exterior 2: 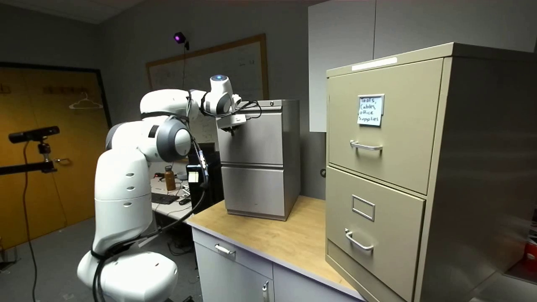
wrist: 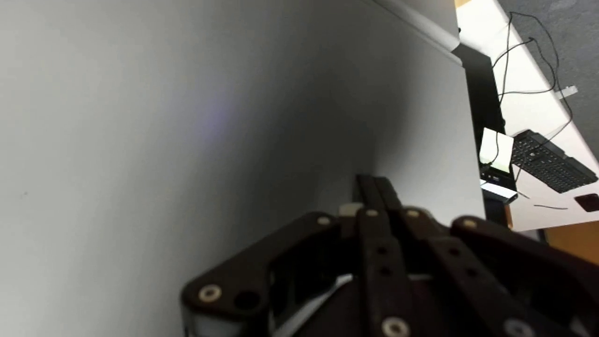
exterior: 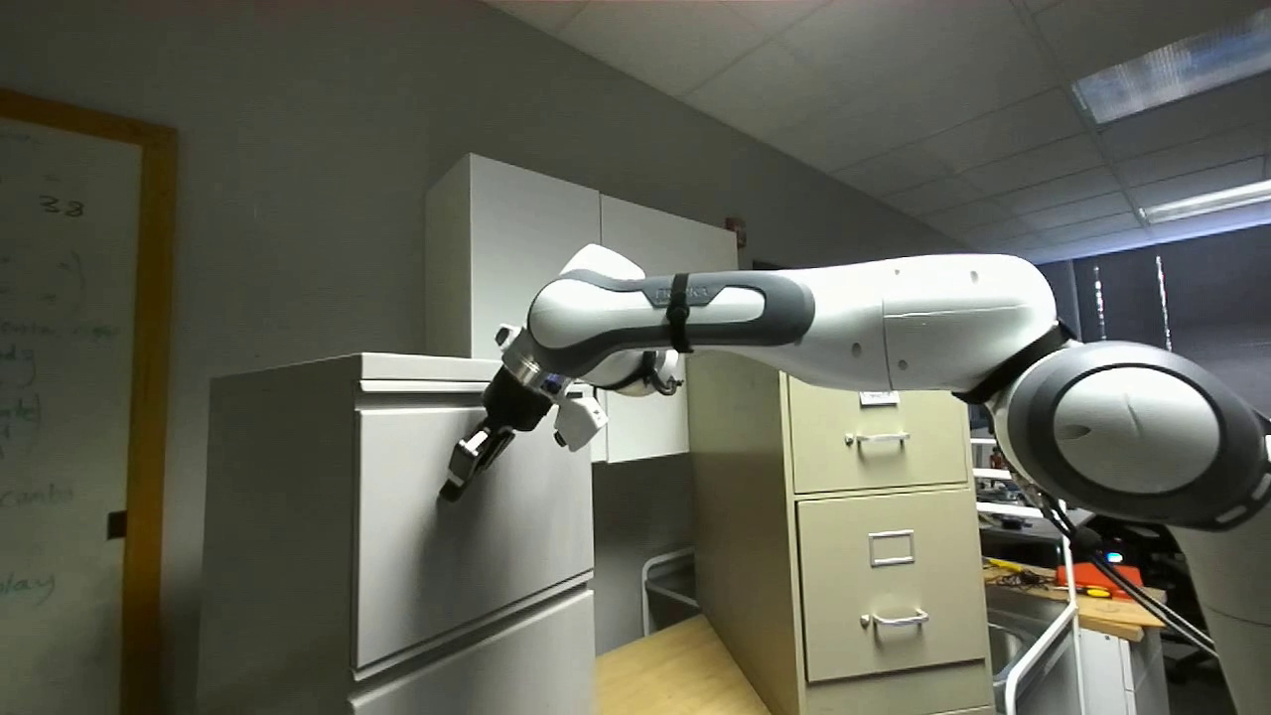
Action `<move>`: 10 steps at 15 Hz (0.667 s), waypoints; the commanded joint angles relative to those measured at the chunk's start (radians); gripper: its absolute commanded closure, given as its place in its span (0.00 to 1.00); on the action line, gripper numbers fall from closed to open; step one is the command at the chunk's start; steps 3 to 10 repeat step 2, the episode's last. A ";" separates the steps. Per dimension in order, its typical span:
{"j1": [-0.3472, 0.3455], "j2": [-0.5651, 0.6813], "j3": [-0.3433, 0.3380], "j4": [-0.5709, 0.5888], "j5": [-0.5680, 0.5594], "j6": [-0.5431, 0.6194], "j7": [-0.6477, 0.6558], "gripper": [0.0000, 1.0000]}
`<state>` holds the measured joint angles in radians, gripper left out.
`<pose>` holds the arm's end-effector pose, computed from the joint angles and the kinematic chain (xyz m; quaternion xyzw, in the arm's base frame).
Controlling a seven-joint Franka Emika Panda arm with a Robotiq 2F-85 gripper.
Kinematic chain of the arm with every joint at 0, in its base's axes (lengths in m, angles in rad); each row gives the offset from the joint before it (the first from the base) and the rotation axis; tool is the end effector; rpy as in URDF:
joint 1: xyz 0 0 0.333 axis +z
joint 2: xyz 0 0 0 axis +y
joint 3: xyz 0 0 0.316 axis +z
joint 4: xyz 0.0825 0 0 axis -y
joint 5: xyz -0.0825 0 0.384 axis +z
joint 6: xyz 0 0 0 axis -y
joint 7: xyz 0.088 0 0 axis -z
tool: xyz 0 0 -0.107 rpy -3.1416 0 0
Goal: Close the top drawer on the left filing cabinet
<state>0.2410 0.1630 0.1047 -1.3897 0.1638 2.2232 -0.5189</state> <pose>0.6124 0.2186 0.6927 -0.8659 -0.3677 -0.3343 0.0568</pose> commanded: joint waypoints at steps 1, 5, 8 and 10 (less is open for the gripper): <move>-0.025 0.094 0.042 0.142 -0.048 -0.059 0.037 0.97; 0.002 0.096 0.010 0.146 -0.046 -0.070 0.036 0.97; 0.002 0.096 0.010 0.146 -0.046 -0.070 0.036 0.97; 0.002 0.096 0.010 0.146 -0.046 -0.070 0.036 0.97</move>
